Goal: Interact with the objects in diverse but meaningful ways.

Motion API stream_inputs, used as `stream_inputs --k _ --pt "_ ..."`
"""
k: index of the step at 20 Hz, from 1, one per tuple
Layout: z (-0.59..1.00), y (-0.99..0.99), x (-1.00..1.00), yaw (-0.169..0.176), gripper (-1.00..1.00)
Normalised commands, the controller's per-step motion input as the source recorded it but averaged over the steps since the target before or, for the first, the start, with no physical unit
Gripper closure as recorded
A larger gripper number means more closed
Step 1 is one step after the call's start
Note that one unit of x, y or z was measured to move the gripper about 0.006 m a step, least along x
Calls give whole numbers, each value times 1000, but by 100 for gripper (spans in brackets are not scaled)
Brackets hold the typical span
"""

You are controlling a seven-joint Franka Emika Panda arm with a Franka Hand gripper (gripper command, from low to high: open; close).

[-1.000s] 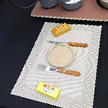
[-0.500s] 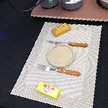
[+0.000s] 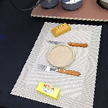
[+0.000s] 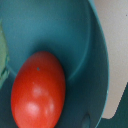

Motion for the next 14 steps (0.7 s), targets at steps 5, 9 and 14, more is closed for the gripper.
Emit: stream_inputs --k 5,9,14 --pt "-232 0 115 0 -100" --pt "-246 0 74 0 -100" --pt "-279 0 14 0 -100"
